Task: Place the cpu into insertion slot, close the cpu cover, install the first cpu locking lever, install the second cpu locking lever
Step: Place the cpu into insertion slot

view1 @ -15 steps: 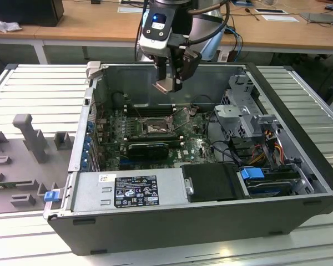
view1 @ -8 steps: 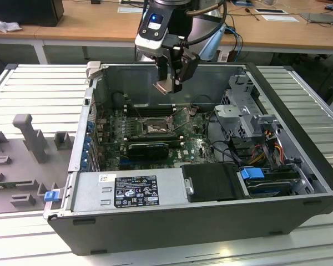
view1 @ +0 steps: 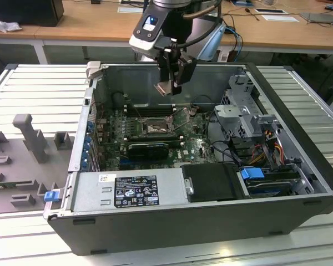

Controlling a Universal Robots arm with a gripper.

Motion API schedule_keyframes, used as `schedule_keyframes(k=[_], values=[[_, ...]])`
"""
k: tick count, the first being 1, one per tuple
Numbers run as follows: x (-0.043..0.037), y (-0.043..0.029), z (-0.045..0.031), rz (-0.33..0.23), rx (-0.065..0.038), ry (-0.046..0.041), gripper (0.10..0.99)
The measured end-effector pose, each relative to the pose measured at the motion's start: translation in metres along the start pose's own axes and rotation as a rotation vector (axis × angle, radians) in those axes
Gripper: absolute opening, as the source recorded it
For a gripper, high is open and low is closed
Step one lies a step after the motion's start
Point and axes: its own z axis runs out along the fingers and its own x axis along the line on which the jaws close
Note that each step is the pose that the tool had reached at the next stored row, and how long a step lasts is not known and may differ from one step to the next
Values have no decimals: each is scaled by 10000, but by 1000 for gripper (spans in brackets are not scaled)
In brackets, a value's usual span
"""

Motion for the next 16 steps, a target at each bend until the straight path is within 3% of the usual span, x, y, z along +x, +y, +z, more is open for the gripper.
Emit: schedule_keyframes(k=[9,12,16], values=[[0,-2,19,2330,-46,-205,529],[-1,-3,36,2758,-50,-243,529],[-3,-12,143,2826,-29,-273,529]])
